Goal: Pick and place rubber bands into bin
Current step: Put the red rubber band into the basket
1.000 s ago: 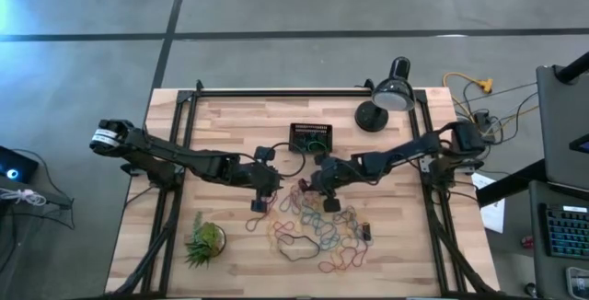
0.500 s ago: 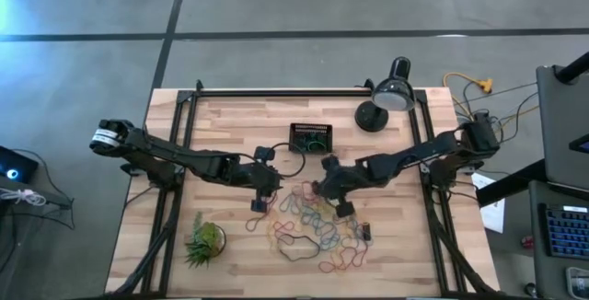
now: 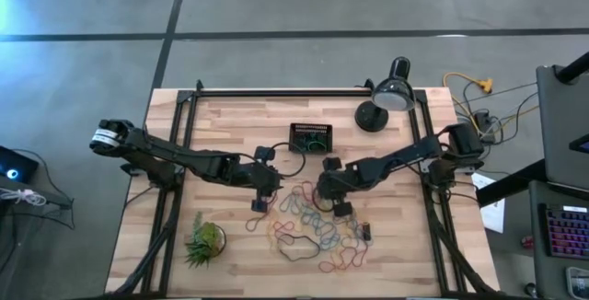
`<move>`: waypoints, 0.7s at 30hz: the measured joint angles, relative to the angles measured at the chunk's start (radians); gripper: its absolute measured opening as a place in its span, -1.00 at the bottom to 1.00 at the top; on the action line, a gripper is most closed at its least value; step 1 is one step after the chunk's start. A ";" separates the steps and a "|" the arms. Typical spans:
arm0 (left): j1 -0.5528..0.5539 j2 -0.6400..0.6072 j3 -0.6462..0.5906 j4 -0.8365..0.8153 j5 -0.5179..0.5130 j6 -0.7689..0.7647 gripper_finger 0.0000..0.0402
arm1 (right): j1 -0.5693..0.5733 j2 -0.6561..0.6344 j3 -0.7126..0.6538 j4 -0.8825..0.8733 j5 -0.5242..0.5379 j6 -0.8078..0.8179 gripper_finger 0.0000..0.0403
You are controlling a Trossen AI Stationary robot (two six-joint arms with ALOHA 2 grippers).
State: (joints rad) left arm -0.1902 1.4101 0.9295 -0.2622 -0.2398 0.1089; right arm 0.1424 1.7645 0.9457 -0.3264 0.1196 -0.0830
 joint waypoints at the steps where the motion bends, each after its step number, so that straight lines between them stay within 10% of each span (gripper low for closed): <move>1: 0.000 0.000 0.000 0.000 0.000 0.000 -0.55 | -0.002 0.000 -0.001 0.000 0.000 0.002 -0.80; 21: 0.000 0.000 -0.003 0.000 0.000 0.000 -0.55 | -0.012 -0.002 -0.003 -0.076 0.024 0.031 -0.53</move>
State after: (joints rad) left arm -0.1902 1.4101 0.9260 -0.2626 -0.2394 0.1093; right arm 0.1307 1.7630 0.9428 -0.4027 0.1437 -0.0517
